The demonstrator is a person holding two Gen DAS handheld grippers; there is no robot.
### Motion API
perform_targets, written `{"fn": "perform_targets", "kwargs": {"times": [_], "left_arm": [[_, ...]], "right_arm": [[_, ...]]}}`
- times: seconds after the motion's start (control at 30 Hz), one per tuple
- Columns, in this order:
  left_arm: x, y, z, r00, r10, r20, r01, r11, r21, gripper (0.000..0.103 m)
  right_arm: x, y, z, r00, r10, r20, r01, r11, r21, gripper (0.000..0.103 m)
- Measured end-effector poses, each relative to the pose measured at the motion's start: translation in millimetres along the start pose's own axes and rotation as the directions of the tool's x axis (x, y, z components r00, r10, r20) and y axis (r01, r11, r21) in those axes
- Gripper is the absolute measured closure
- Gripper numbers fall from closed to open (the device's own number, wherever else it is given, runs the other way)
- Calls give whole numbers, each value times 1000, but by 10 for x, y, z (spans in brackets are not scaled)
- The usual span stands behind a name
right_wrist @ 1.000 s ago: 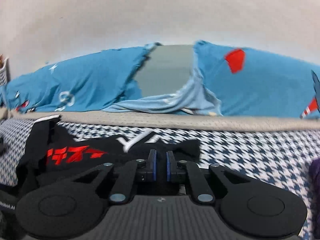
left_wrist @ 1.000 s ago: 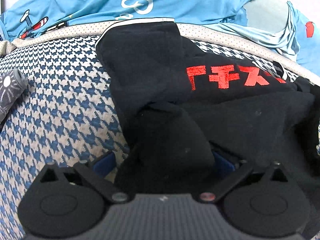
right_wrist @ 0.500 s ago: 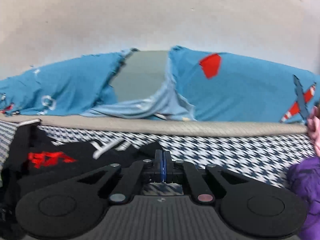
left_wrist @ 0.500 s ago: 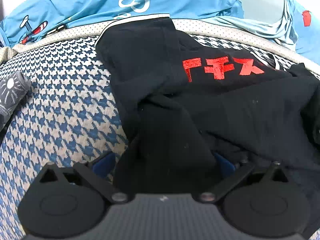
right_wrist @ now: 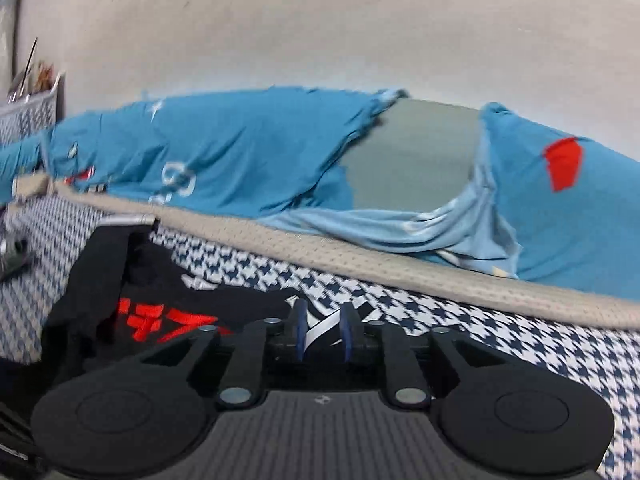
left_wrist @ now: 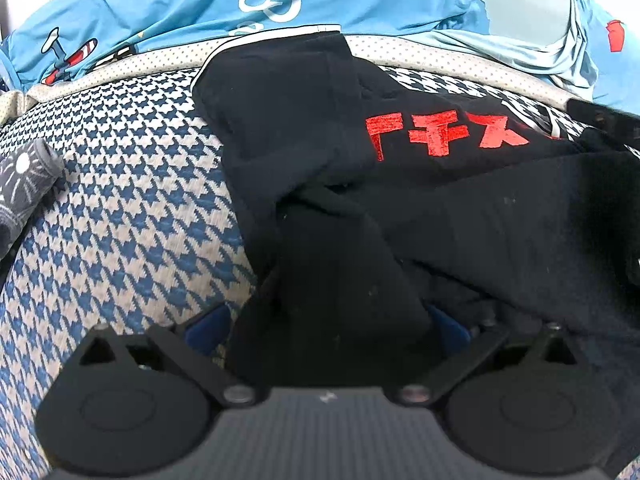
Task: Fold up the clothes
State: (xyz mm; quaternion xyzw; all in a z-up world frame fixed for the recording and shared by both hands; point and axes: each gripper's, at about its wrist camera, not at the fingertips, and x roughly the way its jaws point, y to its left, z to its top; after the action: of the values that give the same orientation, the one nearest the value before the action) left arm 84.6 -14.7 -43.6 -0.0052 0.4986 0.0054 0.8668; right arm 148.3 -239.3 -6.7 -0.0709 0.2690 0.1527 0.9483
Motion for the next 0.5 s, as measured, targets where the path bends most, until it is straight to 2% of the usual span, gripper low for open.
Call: {"fn": "perform_targets", "kwargs": {"times": [0.07, 0.17, 0.33, 0.5], "left_arm": [[0, 6, -3, 1000, -3, 1, 3, 1000, 1, 0], [1, 10, -6, 1000, -6, 2, 6, 1000, 3, 0], [2, -6, -13, 1000, 1, 5, -1, 1000, 8, 0], [3, -10, -22, 1000, 4, 9, -4, 1000, 13, 0]], "right_arm": [[82, 18, -22, 999, 6, -31, -6, 1000, 5, 74], [185, 22, -74, 996, 20, -82, -20, 1000, -7, 69], [280, 76, -138, 993, -28, -111, 21, 997, -69, 69], [361, 128, -143, 990, -85, -115, 73, 992, -103, 77]]}}
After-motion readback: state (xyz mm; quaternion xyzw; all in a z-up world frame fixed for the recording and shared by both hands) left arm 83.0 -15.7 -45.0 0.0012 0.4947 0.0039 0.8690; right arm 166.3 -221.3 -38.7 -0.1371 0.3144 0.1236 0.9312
